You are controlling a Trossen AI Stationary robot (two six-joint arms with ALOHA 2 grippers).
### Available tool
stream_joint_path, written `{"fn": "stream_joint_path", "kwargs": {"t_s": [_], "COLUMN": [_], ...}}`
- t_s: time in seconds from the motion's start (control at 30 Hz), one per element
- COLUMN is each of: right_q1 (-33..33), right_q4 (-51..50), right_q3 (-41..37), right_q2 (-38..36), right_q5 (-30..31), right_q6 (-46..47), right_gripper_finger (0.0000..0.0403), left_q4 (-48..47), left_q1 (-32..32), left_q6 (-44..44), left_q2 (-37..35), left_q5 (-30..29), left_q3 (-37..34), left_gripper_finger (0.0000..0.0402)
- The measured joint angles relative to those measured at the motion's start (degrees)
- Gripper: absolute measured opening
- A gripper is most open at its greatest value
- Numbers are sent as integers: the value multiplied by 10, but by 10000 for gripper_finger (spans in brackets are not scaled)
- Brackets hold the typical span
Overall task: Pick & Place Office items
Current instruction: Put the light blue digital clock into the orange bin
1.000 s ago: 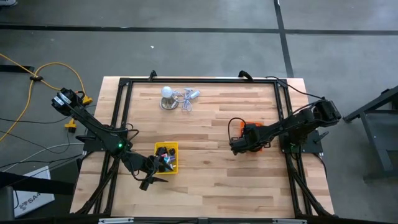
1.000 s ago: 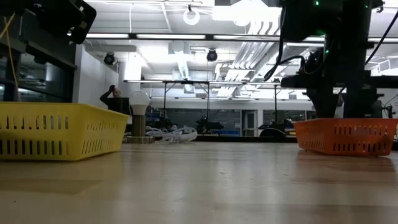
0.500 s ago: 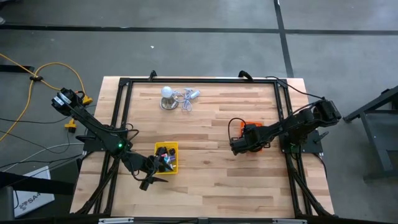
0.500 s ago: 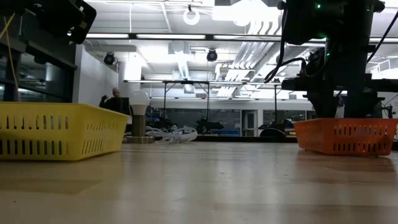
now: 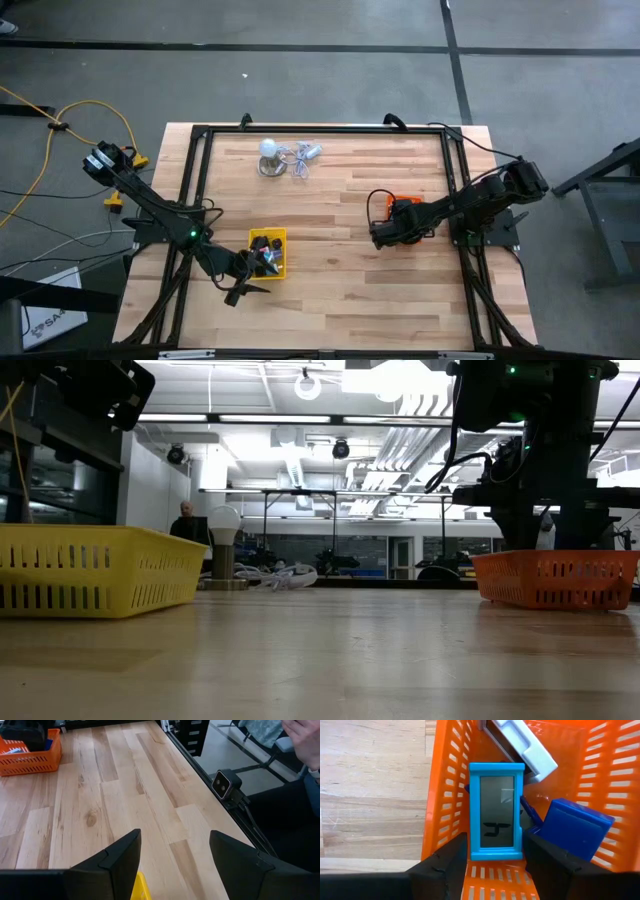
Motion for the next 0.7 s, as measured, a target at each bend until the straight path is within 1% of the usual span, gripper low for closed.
{"fn": "stream_joint_path", "kwargs": {"t_s": [0.53, 0.7], "right_q1": [0, 0], "right_q4": [1, 4], "right_q3": [0, 0], "right_q2": [0, -11], "right_q5": [0, 15], "right_q6": [0, 1], "right_gripper_finger": [177, 177], "left_q4": [0, 0], "left_q1": [0, 0], "left_q6": [0, 0], "left_q2": [0, 0], "left_q5": [0, 0], "left_q3": [0, 0], "left_gripper_finger": [230, 230]}}
